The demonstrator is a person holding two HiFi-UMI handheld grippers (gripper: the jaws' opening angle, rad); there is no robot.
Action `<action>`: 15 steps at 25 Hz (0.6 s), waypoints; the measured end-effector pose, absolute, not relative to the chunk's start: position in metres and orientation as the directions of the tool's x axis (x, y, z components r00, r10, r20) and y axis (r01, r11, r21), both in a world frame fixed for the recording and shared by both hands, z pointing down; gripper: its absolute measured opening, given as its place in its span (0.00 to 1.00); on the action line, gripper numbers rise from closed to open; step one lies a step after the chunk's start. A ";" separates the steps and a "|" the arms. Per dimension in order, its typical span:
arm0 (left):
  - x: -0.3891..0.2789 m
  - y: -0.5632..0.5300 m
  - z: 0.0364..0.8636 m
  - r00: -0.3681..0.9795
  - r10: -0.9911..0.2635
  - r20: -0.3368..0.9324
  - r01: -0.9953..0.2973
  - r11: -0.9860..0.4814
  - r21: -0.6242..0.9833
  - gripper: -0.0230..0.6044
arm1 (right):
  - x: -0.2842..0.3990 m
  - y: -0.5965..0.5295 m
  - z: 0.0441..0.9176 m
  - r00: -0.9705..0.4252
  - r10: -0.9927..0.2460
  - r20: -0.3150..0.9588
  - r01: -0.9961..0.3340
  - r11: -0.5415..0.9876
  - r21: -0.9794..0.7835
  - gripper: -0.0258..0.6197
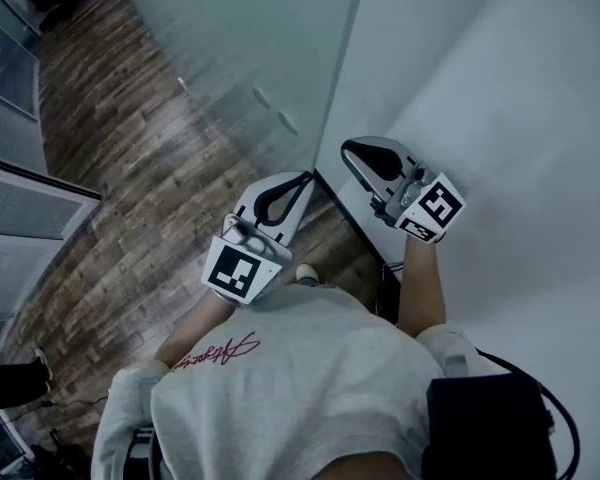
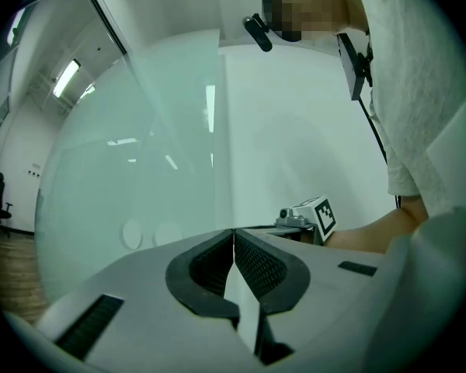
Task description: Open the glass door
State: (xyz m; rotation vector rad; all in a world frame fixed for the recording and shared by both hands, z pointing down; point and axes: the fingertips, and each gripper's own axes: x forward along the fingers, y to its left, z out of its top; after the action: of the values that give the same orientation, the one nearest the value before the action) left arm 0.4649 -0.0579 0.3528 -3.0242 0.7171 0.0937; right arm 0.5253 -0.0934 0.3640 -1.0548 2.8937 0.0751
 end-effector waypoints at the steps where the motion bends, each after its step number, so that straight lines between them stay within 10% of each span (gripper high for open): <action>1: 0.461 -0.055 0.352 0.894 -0.442 -0.069 -0.444 -0.896 -0.018 0.07 | 0.521 -0.086 0.364 -0.747 -0.662 -0.065 -0.664 0.747 0.025 0.08; 15: 0.413 -0.027 0.352 0.910 -0.402 -0.099 -0.405 -0.914 -0.014 0.07 | 0.450 -0.002 0.367 -0.655 -0.749 -0.100 -0.752 0.659 -0.004 0.08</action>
State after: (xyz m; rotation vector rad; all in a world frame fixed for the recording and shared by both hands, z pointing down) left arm 0.4134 -0.0267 0.3518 -3.0375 0.6414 0.1458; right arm 0.4501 -0.0024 0.3668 -1.2590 2.7757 0.0579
